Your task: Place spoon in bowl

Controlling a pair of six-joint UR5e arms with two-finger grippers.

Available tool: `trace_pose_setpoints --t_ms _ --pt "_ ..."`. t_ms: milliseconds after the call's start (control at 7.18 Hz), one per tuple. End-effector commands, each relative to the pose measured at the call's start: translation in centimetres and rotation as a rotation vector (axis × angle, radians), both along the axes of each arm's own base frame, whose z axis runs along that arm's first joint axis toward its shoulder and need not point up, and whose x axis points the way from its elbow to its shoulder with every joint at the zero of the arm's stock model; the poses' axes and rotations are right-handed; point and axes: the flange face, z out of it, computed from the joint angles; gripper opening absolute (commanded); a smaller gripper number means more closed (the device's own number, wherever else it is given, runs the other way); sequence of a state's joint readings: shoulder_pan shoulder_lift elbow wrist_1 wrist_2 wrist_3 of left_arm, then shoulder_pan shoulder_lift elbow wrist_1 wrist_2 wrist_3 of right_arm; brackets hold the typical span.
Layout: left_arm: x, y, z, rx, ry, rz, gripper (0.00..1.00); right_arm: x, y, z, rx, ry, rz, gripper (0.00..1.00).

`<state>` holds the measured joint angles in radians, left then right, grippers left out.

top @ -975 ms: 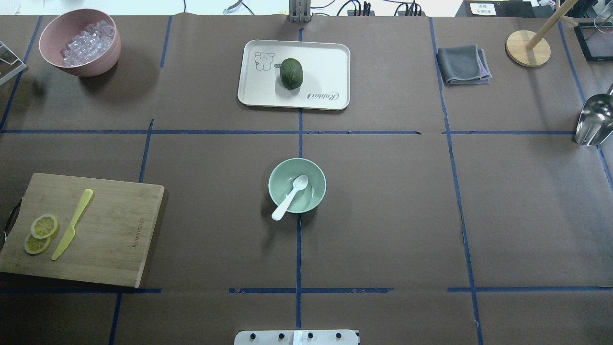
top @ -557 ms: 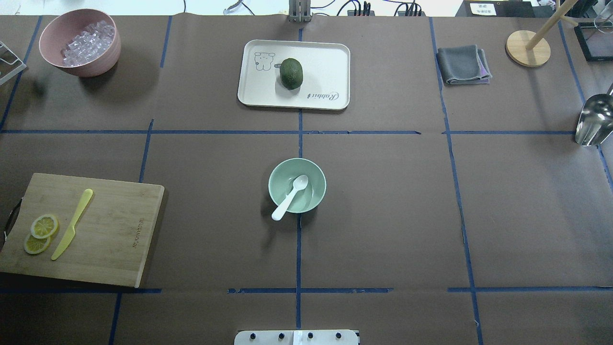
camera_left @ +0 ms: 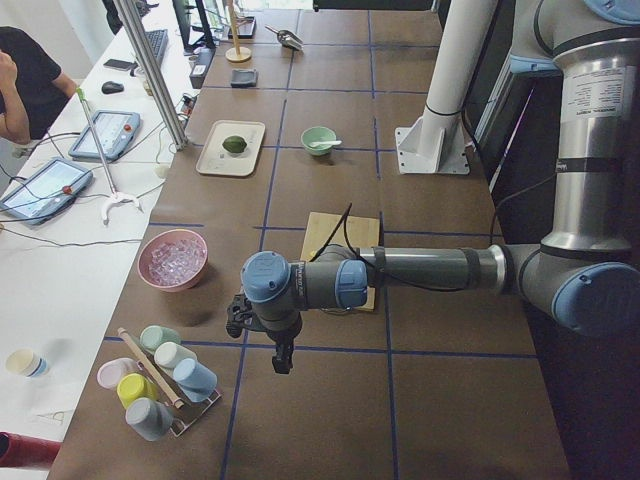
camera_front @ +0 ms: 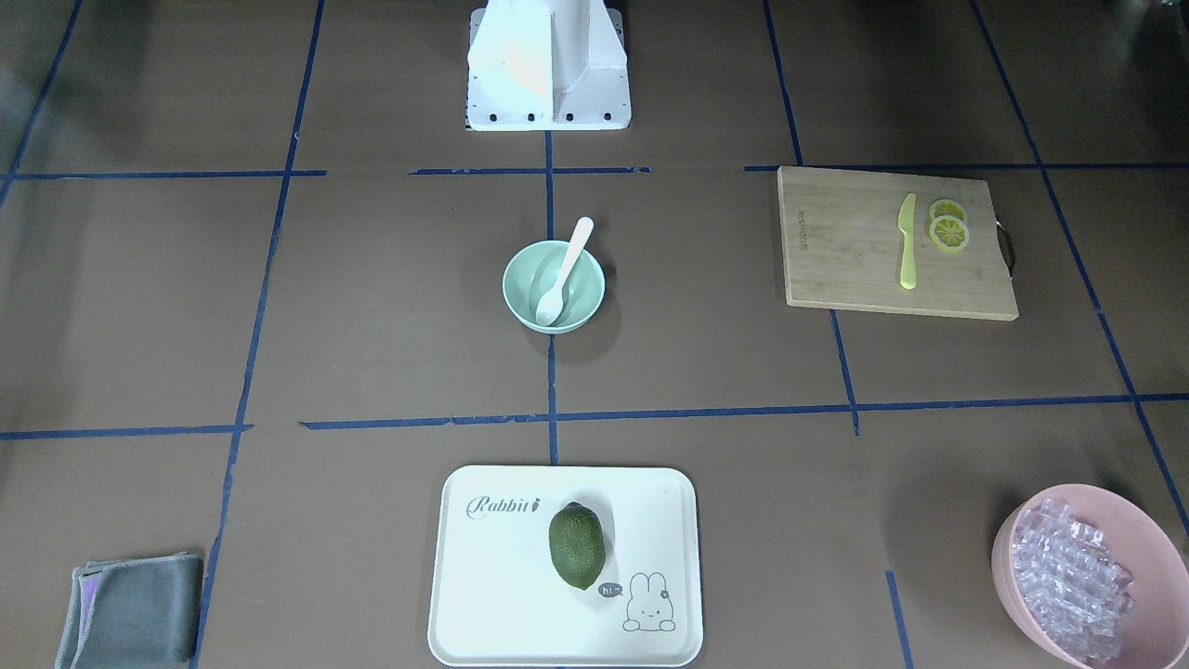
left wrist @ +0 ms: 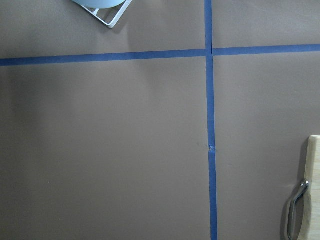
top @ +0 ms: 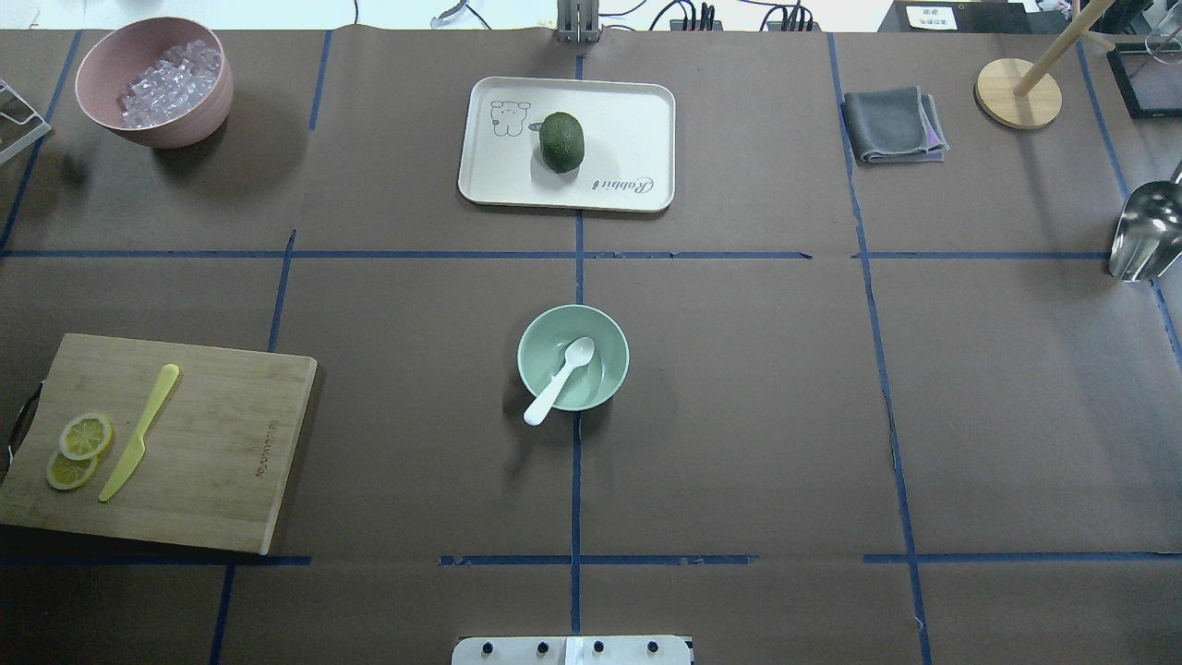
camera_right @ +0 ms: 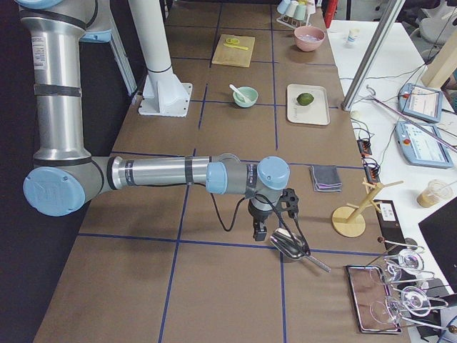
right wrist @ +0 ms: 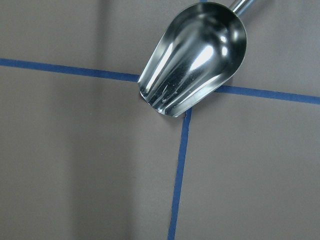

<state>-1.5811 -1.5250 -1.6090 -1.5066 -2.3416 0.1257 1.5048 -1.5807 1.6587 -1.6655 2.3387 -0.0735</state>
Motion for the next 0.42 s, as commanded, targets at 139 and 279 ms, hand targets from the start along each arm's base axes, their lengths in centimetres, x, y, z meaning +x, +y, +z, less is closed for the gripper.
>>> trace_pose_setpoints --t_ms 139,279 --pt "0.07 -0.09 -0.16 0.005 0.002 0.003 1.00 -0.02 0.02 0.07 -0.003 -0.003 0.004 1.00" --pt "0.02 0.01 -0.40 0.010 0.005 0.001 1.00 -0.02 0.01 0.13 -0.003 -0.003 0.004 1.00"
